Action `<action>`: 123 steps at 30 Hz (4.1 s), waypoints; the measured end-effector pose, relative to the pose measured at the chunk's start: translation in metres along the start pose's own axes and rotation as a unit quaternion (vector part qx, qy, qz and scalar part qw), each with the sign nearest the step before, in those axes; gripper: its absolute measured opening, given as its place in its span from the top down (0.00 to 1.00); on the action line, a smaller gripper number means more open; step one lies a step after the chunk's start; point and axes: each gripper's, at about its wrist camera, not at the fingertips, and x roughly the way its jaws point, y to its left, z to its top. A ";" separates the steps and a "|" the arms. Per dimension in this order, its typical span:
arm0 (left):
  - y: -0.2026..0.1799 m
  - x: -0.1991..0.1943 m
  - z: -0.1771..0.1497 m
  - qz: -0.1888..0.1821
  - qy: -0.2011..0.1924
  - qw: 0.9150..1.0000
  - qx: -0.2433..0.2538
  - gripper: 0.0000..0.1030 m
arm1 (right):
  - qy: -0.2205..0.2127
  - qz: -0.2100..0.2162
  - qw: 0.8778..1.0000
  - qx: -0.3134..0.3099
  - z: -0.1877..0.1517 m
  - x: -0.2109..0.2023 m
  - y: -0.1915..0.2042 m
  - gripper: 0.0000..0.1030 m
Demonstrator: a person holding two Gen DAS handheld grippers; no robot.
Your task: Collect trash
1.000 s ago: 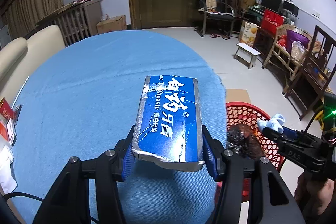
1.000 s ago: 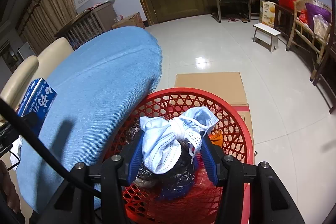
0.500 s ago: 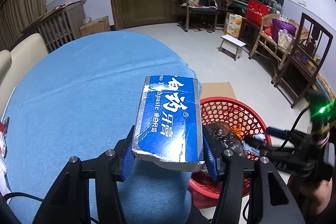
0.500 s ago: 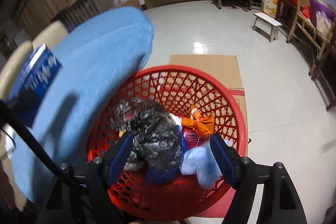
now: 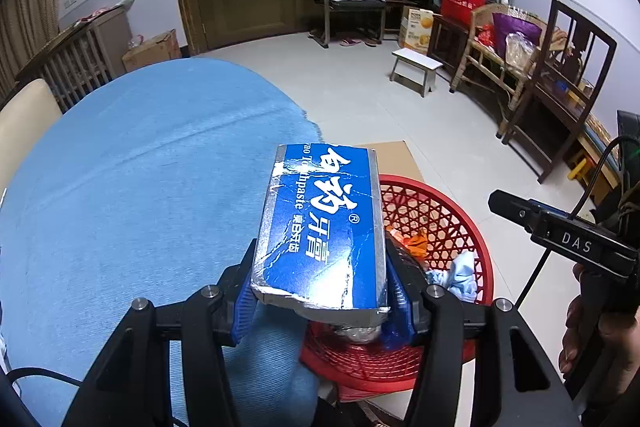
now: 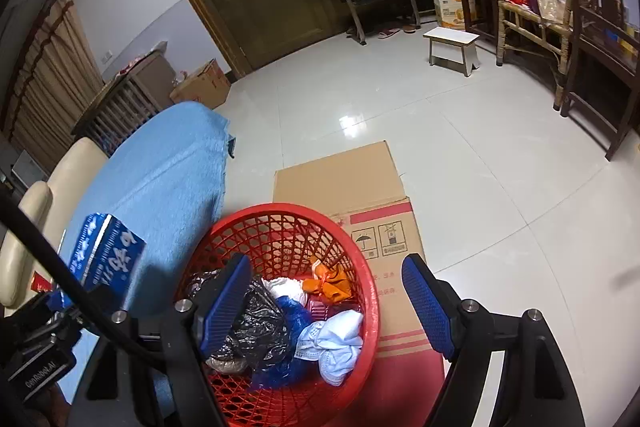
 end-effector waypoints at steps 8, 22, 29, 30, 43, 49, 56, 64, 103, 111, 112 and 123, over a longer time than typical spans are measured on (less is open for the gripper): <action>-0.014 0.010 0.003 -0.008 0.011 1.000 0.009 0.44 | -0.011 0.005 1.000 0.015 0.005 -0.007 -0.009 0.22; -0.030 0.024 0.007 -0.019 0.023 0.999 0.021 0.44 | -0.024 0.004 0.999 0.034 0.009 -0.015 -0.023 0.22; -0.033 0.031 0.009 -0.019 0.029 0.999 0.023 0.44 | -0.040 0.005 0.998 0.042 0.015 -0.023 -0.025 0.21; -0.033 0.032 0.009 -0.020 0.030 0.999 0.023 0.44 | -0.040 0.006 0.998 0.041 0.015 -0.024 -0.025 0.21; -0.036 0.054 0.005 -0.018 0.073 0.997 0.023 0.34 | -0.043 0.003 0.998 0.037 0.018 -0.026 -0.022 0.21; -0.025 0.043 0.009 -0.016 0.058 0.998 0.003 0.29 | -0.046 0.004 0.998 0.029 0.018 -0.031 -0.014 0.21; -0.011 0.026 0.011 -0.010 0.039 0.999 -0.010 0.27 | -0.047 0.010 0.999 0.012 0.018 -0.036 0.003 0.21; 0.025 -0.016 0.008 0.004 -0.011 0.999 -0.043 0.27 | -0.044 0.019 0.999 -0.025 0.011 -0.040 0.037 0.21; 0.098 -0.081 -0.039 -0.005 -0.088 0.992 -0.093 0.17 | -0.022 -0.043 0.994 -0.102 -0.084 -0.038 0.134 0.20; 0.098 -0.080 -0.041 -0.013 -0.085 0.992 -0.092 0.17 | -0.017 -0.043 0.994 -0.100 -0.085 -0.036 0.133 0.20; 0.096 -0.080 -0.041 -0.010 -0.085 0.992 -0.089 0.17 | -0.016 -0.044 0.994 -0.100 -0.085 -0.036 0.133 0.20; 0.094 -0.083 -0.042 -0.011 -0.092 0.992 -0.084 0.17 | -0.017 -0.045 0.994 -0.100 -0.085 -0.035 0.132 0.20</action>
